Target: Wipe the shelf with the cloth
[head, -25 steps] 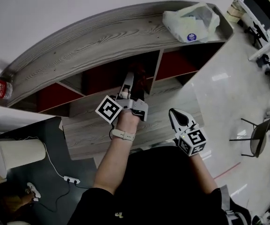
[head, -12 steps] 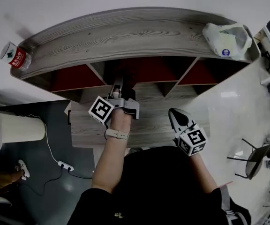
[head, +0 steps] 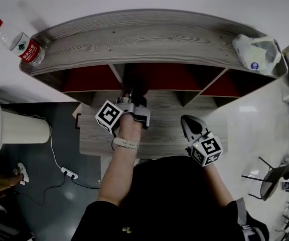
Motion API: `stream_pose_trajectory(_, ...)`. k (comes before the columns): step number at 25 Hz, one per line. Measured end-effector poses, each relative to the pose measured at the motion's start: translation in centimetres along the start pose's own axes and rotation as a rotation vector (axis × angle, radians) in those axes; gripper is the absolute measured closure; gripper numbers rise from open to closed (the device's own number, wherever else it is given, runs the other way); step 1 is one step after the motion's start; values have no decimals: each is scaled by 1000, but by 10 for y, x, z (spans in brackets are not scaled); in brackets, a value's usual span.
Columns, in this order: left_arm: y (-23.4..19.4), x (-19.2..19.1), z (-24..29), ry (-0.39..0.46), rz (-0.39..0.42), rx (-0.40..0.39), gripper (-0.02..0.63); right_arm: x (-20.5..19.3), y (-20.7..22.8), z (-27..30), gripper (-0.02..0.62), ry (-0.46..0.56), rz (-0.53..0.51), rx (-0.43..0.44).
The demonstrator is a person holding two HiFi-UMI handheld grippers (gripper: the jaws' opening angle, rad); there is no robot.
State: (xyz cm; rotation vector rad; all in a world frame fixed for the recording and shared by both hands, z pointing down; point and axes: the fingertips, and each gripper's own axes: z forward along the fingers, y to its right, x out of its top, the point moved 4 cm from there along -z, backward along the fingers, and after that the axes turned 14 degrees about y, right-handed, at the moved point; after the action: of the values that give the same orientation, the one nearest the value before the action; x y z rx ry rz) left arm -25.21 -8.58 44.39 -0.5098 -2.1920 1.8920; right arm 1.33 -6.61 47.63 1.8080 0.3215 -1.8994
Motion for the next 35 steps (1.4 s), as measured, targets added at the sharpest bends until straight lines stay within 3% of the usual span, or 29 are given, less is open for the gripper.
stream_pose_trajectory(4, 6, 2, -2, -12, -9, -5, 471, 1, -3, 5, 597, 0, -6, 10)
stream_pose_trajectory(9, 38, 3, -2, -3, -9, -91, 471, -1, -2, 3, 597, -8, -6, 9)
stream_pose_trajectory(23, 125, 8, -2, 191, 57, -387, 472, 3, 14, -3, 597, -14, -20, 13)
stream_pose_trajectory(27, 119, 6, 7, 268, 41, -411, 472, 4, 19, -2, 597, -14, -20, 20)
stream_pose_trajectory(35, 104, 1, 39, 377, 8, -364, 472, 7, 37, -4, 598, -9, -14, 13)
